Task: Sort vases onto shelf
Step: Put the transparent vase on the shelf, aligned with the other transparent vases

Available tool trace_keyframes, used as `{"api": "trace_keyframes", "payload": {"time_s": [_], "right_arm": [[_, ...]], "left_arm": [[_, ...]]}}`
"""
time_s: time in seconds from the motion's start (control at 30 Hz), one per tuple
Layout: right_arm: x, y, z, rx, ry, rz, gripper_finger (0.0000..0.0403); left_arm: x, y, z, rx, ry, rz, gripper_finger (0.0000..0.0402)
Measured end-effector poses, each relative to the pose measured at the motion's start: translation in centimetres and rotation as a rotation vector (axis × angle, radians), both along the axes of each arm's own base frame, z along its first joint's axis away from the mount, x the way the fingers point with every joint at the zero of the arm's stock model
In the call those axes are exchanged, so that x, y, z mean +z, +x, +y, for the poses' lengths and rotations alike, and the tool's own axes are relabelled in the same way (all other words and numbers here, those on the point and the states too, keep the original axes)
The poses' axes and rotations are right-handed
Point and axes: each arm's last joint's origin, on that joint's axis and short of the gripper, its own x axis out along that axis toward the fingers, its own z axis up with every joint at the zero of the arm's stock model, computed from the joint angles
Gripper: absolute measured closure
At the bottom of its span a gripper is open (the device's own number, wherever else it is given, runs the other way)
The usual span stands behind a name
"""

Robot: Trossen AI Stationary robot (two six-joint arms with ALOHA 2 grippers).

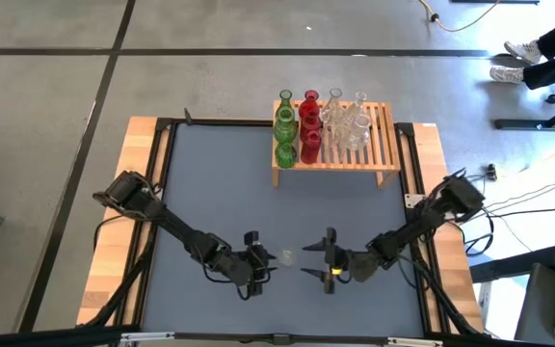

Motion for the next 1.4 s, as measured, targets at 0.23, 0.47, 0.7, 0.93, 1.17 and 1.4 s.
{"api": "trace_keyframes", "payload": {"time_s": [0.23,0.47,0.7,0.93,1.17,1.4], "right_arm": [[-0.8,2.4,-0.2,-0.002,-0.041,-0.063,0.0127],[-0.1,4.8,-0.4,0.003,-0.072,-0.095,0.0127],[-0.1,5.2,-0.6,0.033,-0.095,-0.073,0.0189],[-0.3,5.2,-0.7,0.033,-0.112,-0.051,0.0323],[0.3,4.9,-0.4,0.062,-0.169,-0.047,0.0327],[3.0,3.8,0.0,0.07,-0.203,-0.049,0.0322]], "left_arm": [[-0.1,0.0,0.0,-0.002,-0.002,-0.011,0.027],[0.0,0.1,0.2,0.009,-0.002,-0.022,0.027],[0.0,0.1,0.2,0.009,0.001,-0.017,0.027],[0.0,0.1,0.2,0.01,0.0,-0.018,0.027],[0.0,0.1,0.2,0.01,0.0,-0.018,0.027],[0.0,0.1,0.2,0.01,-0.003,-0.022,0.0269]]}}
